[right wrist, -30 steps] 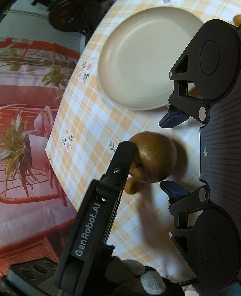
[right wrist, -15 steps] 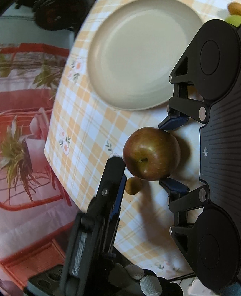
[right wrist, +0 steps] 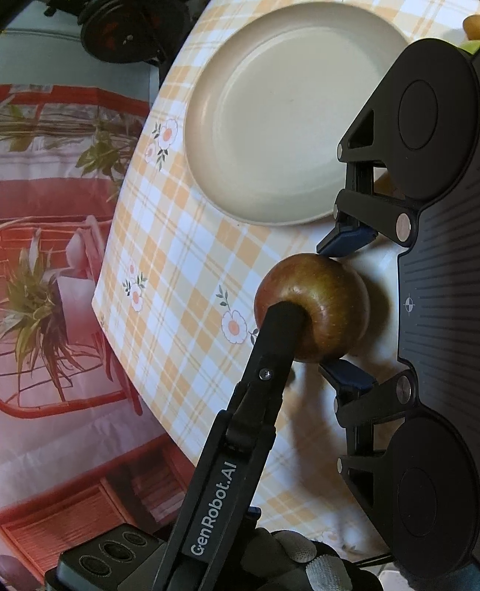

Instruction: Organize fruits

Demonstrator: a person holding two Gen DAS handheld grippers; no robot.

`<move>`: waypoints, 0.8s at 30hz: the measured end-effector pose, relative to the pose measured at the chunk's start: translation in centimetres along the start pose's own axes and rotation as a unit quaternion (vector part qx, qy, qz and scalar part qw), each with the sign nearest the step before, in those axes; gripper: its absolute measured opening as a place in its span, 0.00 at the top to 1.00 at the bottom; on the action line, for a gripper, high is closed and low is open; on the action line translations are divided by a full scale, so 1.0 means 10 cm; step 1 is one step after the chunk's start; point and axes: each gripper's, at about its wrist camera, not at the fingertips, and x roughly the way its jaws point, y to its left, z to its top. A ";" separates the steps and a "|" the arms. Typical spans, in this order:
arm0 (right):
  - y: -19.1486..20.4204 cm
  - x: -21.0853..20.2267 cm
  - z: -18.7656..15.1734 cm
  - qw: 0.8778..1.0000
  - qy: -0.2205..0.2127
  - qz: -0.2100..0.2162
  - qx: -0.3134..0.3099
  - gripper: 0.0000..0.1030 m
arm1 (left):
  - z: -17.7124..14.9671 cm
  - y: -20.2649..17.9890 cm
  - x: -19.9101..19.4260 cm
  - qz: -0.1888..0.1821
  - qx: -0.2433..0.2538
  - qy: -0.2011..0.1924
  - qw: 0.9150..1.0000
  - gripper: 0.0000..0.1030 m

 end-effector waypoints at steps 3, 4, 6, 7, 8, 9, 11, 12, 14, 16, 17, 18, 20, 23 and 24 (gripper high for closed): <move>0.00 -0.03 -0.01 1.000 -0.006 0.001 0.000 0.45 | 0.00 -0.03 -0.03 0.000 0.002 -0.003 1.000 0.58; 0.00 -0.07 -0.02 1.000 -0.013 0.002 0.002 0.45 | 0.00 -0.06 -0.05 -0.001 0.006 -0.007 1.000 0.58; -0.02 -0.15 0.00 1.000 -0.029 0.002 0.004 0.45 | 0.03 -0.13 -0.10 -0.003 0.017 -0.017 1.000 0.58; -0.03 -0.20 0.02 0.999 -0.036 0.002 0.004 0.45 | 0.05 -0.17 -0.12 -0.004 0.021 -0.022 1.000 0.58; -0.04 -0.24 0.04 0.999 -0.042 0.000 0.002 0.45 | 0.08 -0.22 -0.14 -0.005 0.027 -0.027 0.999 0.58; -0.05 -0.30 0.08 0.999 -0.050 -0.002 -0.002 0.45 | 0.11 -0.28 -0.16 -0.005 0.034 -0.032 0.999 0.58; -0.11 -0.39 0.14 0.998 -0.062 -0.005 -0.001 0.45 | 0.19 -0.40 -0.18 -0.007 0.048 -0.044 0.998 0.58; -0.15 -0.43 0.18 0.998 -0.068 -0.006 0.001 0.45 | 0.24 -0.45 -0.17 -0.007 0.053 -0.047 0.997 0.58; -0.25 -0.50 0.26 0.997 -0.076 -0.010 0.007 0.45 | 0.34 -0.54 -0.12 -0.008 0.060 -0.051 0.997 0.58; -0.35 -0.52 0.32 0.996 -0.083 -0.021 0.010 0.45 | 0.46 -0.61 -0.03 -0.008 0.063 -0.050 0.997 0.58; -0.41 -0.52 0.35 0.996 -0.085 -0.028 0.012 0.45 | 0.51 -0.65 0.03 -0.007 0.064 -0.048 0.997 0.58; -0.48 -0.50 0.38 0.996 -0.085 -0.033 0.016 0.45 | 0.56 -0.68 0.09 -0.005 0.068 -0.046 0.997 0.58; -0.62 -0.45 0.42 0.995 -0.083 -0.034 0.035 0.45 | 0.65 -0.73 0.22 0.003 0.078 -0.043 0.996 0.58; -0.82 -0.35 0.50 0.995 -0.081 -0.042 0.051 0.45 | 0.78 -0.77 0.39 0.010 0.081 -0.037 0.996 0.58; -0.88 -0.31 0.51 0.994 -0.080 -0.046 0.054 0.45 | 0.82 -0.76 0.46 0.012 0.079 -0.034 0.996 0.58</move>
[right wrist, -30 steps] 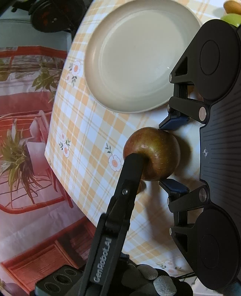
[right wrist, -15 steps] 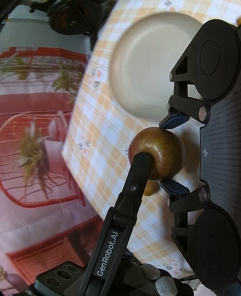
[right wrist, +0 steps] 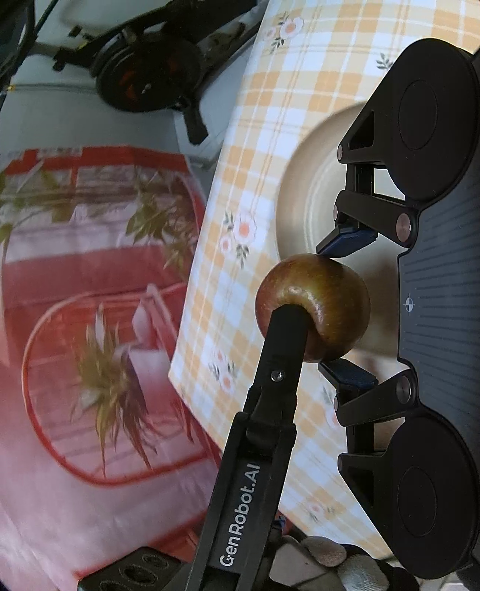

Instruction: Organize fruits

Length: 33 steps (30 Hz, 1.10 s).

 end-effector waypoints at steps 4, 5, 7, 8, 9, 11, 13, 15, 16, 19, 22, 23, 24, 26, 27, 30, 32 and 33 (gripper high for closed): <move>-0.15 0.18 0.00 1.000 0.010 -0.004 0.013 0.45 | 0.06 0.06 0.17 0.006 -0.008 0.014 1.000 0.58; -0.19 0.22 -0.01 1.000 0.013 -0.003 0.015 0.45 | 0.06 0.07 0.20 0.008 -0.008 0.017 1.000 0.58; -0.21 0.29 -0.03 1.000 0.017 -0.003 0.018 0.45 | 0.07 0.08 0.26 0.015 -0.006 0.020 1.000 0.58; -0.22 0.32 -0.04 1.000 0.018 -0.001 0.020 0.45 | 0.06 0.10 0.26 0.017 -0.007 0.020 1.000 0.58; -0.23 0.34 -0.05 1.000 0.019 0.001 0.023 0.45 | 0.05 0.11 0.26 0.019 -0.008 0.020 1.000 0.58; -0.23 0.38 -0.06 0.999 0.020 0.004 0.024 0.45 | 0.06 0.12 0.27 0.024 -0.009 0.020 0.999 0.58; -0.22 0.41 -0.07 0.999 0.023 0.006 0.022 0.45 | 0.05 0.13 0.28 0.032 -0.007 0.022 0.999 0.58; -0.21 0.45 -0.08 0.999 0.029 0.006 0.021 0.45 | 0.05 0.13 0.29 0.045 -0.003 0.022 0.999 0.58; -0.20 0.46 -0.09 0.999 0.032 0.006 0.021 0.45 | 0.04 0.14 0.30 0.048 0.000 0.020 0.999 0.57; -0.21 0.46 -0.09 0.999 0.032 0.008 0.026 0.44 | 0.04 0.14 0.29 0.048 -0.002 0.018 0.999 0.57; -0.18 0.41 -0.09 0.999 0.035 0.000 0.016 0.42 | 0.02 0.08 0.28 0.058 0.009 0.016 0.998 0.57; -0.17 0.38 -0.09 0.999 0.034 -0.001 0.013 0.37 | 0.02 0.05 0.28 0.065 0.015 0.016 0.998 0.57; -0.16 0.33 -0.09 0.999 0.034 -0.004 0.010 0.36 | 0.01 0.02 0.26 0.071 0.022 0.014 0.997 0.58; -0.15 0.21 -0.11 0.999 0.030 -0.011 0.003 0.36 | -0.01 -0.05 0.18 0.076 0.030 -0.002 0.997 0.58; -0.14 0.13 -0.12 1.000 0.027 -0.014 0.001 0.36 | -0.02 -0.06 0.13 0.074 0.028 -0.010 0.997 0.58; -0.16 -0.16 -0.16 1.000 0.006 -0.019 0.001 0.36 | -0.07 -0.13 -0.10 0.069 0.021 -0.034 0.997 0.58; -0.16 -0.36 -0.20 1.000 -0.010 -0.027 0.002 0.36 | -0.13 -0.19 -0.27 0.081 0.025 -0.048 0.995 0.58; -0.16 -0.48 -0.23 0.999 -0.020 -0.031 0.003 0.36 | -0.17 -0.22 -0.37 0.087 0.028 -0.056 0.994 0.58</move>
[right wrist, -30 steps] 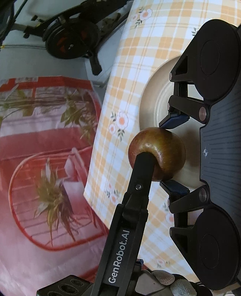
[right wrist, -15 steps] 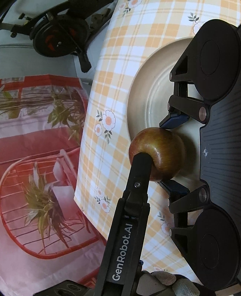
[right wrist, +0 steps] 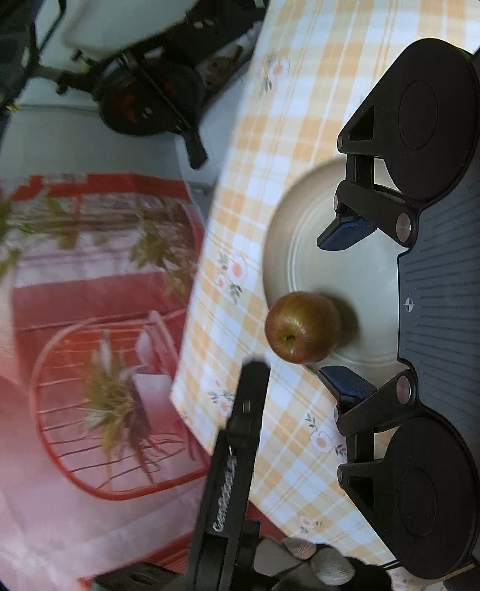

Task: Organize fruits
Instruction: 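Lower the brown apple onto the plate and open both tools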

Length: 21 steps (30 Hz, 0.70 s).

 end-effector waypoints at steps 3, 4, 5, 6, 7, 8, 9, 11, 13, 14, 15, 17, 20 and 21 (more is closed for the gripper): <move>-0.02 -0.36 -0.11 0.999 -0.032 -0.015 0.007 0.36 | -0.11 -0.04 -0.34 0.025 0.004 -0.024 0.999 0.58; -0.02 -0.48 -0.17 0.999 -0.043 -0.021 0.010 0.36 | -0.16 -0.05 -0.44 0.037 0.005 -0.031 0.999 0.58; -0.02 -0.59 -0.23 0.998 -0.051 -0.028 0.013 0.36 | -0.22 -0.07 -0.56 0.051 0.009 -0.038 0.998 0.58; -0.02 -0.68 -0.29 0.998 -0.057 -0.033 0.018 0.36 | -0.28 -0.09 -0.66 0.062 0.010 -0.045 0.997 0.58; -0.01 -0.78 -0.36 0.997 -0.064 -0.037 0.023 0.36 | -0.34 -0.09 -0.76 0.075 0.010 -0.052 0.996 0.57; 0.00 -0.86 -0.43 0.997 -0.067 -0.041 0.026 0.36 | -0.40 -0.10 -0.85 0.085 0.008 -0.057 0.995 0.57; 0.02 -0.94 -0.50 0.996 -0.070 -0.046 0.027 0.36 | -0.48 -0.10 -0.95 0.094 0.003 -0.063 0.994 0.57; 0.07 -1.08 -0.64 0.996 -0.074 -0.054 0.024 0.36 | -0.59 -0.10 -1.12 0.109 -0.008 -0.071 0.991 0.57; 0.12 -1.20 -0.76 0.995 -0.074 -0.058 0.025 0.36 | -0.71 -0.09 -1.29 0.121 -0.020 -0.079 0.989 0.57; 0.15 -1.24 -0.82 0.995 -0.073 -0.058 0.026 0.36 | -0.78 -0.08 -1.37 0.125 -0.025 -0.082 0.988 0.57; 0.16 -1.28 -0.88 0.995 -0.072 -0.059 0.027 0.36 | -0.84 -0.06 -1.45 0.128 -0.030 -0.086 0.988 0.57; 0.19 -1.36 -0.99 0.995 -0.069 -0.061 0.030 0.36 | -0.94 -0.03 -1.59 0.139 -0.036 -0.091 0.985 0.57; 0.23 -1.45 -1.13 0.995 -0.065 -0.062 0.033 0.37 | -1.08 -0.01 -1.77 0.159 -0.039 -0.093 0.982 0.57; 0.24 -1.49 -1.17 0.995 -0.065 -0.063 0.033 0.37 | -1.12 0.00 -1.82 0.163 -0.040 -0.095 0.981 0.57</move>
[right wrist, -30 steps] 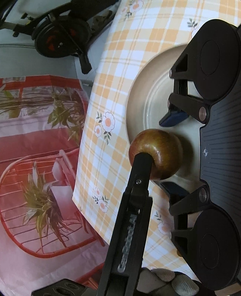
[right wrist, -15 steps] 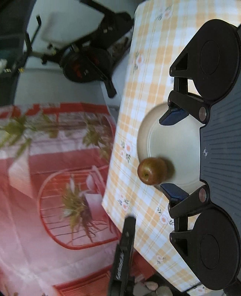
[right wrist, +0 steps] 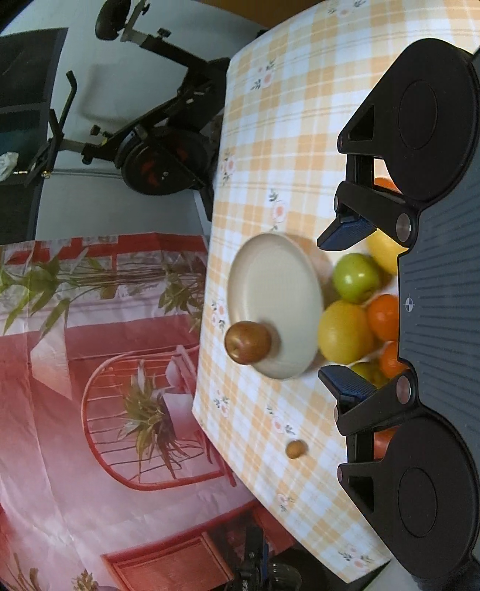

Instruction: Organize fruits

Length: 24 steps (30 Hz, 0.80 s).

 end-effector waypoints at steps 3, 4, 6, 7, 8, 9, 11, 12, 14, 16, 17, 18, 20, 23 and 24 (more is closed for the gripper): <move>-0.01 -0.09 -0.07 1.000 0.001 -0.005 -0.003 0.37 | -0.07 0.10 -0.14 0.010 -0.004 -0.003 1.000 0.57; -0.02 -0.12 -0.08 1.000 0.000 -0.008 -0.002 0.37 | -0.09 0.12 -0.18 0.012 -0.007 -0.004 1.000 0.57; -0.07 -0.17 -0.10 1.000 -0.002 -0.011 0.007 0.37 | -0.10 0.16 -0.24 0.015 -0.012 -0.007 1.000 0.57; -0.09 -0.18 -0.11 1.000 -0.003 -0.012 0.011 0.37 | -0.10 0.17 -0.27 0.016 -0.013 -0.009 1.000 0.57; -0.12 -0.20 -0.12 1.000 -0.003 -0.014 0.013 0.38 | -0.10 0.18 -0.29 0.017 -0.015 -0.011 1.000 0.57; -0.14 -0.21 -0.13 1.000 -0.002 -0.017 0.015 0.39 | -0.10 0.19 -0.30 0.018 -0.017 -0.013 1.000 0.57; -0.17 -0.22 -0.14 1.000 0.000 -0.021 0.015 0.40 | -0.12 0.19 -0.32 0.018 -0.021 -0.017 0.999 0.57; -0.19 -0.23 -0.15 1.000 0.002 -0.023 0.015 0.41 | -0.12 0.19 -0.32 0.018 -0.022 -0.018 0.999 0.57; -0.23 -0.22 -0.16 1.000 0.004 -0.026 0.016 0.42 | -0.12 0.17 -0.32 0.015 -0.021 -0.020 0.999 0.57; -0.27 -0.21 -0.17 0.999 0.007 -0.029 0.019 0.43 | -0.13 0.15 -0.29 0.011 -0.019 -0.019 1.000 0.57; -0.30 -0.20 -0.18 0.999 0.009 -0.030 0.020 0.45 | -0.13 0.14 -0.28 0.009 -0.018 -0.018 1.000 0.57; -0.32 -0.20 -0.18 0.999 0.010 -0.031 0.022 0.45 | -0.14 0.13 -0.26 0.008 -0.017 -0.016 1.000 0.57; -0.37 -0.18 -0.19 0.999 0.013 -0.032 0.026 0.48 | -0.16 0.14 -0.22 0.005 -0.016 -0.013 1.000 0.57; -0.42 -0.13 -0.20 0.999 0.017 -0.031 0.033 0.51 | -0.18 0.15 -0.19 0.005 -0.016 -0.009 1.000 0.57; -0.44 -0.11 -0.20 0.999 0.018 -0.031 0.034 0.52 | -0.18 0.15 -0.17 0.006 -0.016 -0.008 1.000 0.57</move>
